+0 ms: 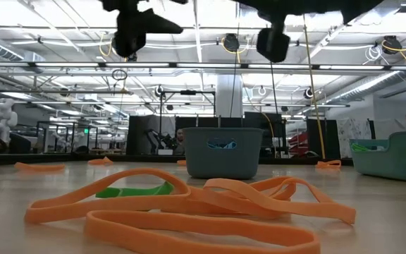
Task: Sort rubber bands into baskets
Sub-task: Put the green rubberband into the light blue bin
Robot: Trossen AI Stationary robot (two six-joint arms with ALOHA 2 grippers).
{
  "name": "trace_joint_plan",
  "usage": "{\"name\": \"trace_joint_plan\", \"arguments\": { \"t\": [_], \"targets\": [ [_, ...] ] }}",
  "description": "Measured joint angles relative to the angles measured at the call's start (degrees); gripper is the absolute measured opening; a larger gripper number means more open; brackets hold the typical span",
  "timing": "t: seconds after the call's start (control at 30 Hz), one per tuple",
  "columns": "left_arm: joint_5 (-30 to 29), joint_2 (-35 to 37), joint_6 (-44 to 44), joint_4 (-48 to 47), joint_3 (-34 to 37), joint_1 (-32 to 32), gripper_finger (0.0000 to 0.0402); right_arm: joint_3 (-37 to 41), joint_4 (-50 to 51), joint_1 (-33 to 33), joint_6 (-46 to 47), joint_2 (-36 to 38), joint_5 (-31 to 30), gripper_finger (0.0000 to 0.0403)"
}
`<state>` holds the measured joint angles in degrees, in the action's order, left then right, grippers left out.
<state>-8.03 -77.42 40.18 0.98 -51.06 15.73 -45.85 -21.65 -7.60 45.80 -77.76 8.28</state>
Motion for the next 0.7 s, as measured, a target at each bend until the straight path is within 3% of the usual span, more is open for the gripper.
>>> {"name": "trace_joint_plan", "arguments": {
  "t": [0.1,0.27,0.43,0.7],
  "targets": [
    [4.06,0.59,1.7,-2.8,0.02,-0.36,0.0206,-0.08,5.24,0.03,0.44,2.56,2.01,0.0001],
    [9.22,0.89,3.01,-10.79,0.01,-0.71,0.0217,-0.05,24.15,-1.22,2.6,9.37,5.68,0.0],
    [9.31,0.87,4.53,-14.02,0.02,0.24,0.0217,-0.04,47.38,-3.84,8.87,16.36,6.11,0.0],
    [5.52,0.85,4.55,-13.03,0.02,2.87,0.0216,-0.04,77.39,-8.26,21.6,21.55,-0.23,0.0]
  ]
}}
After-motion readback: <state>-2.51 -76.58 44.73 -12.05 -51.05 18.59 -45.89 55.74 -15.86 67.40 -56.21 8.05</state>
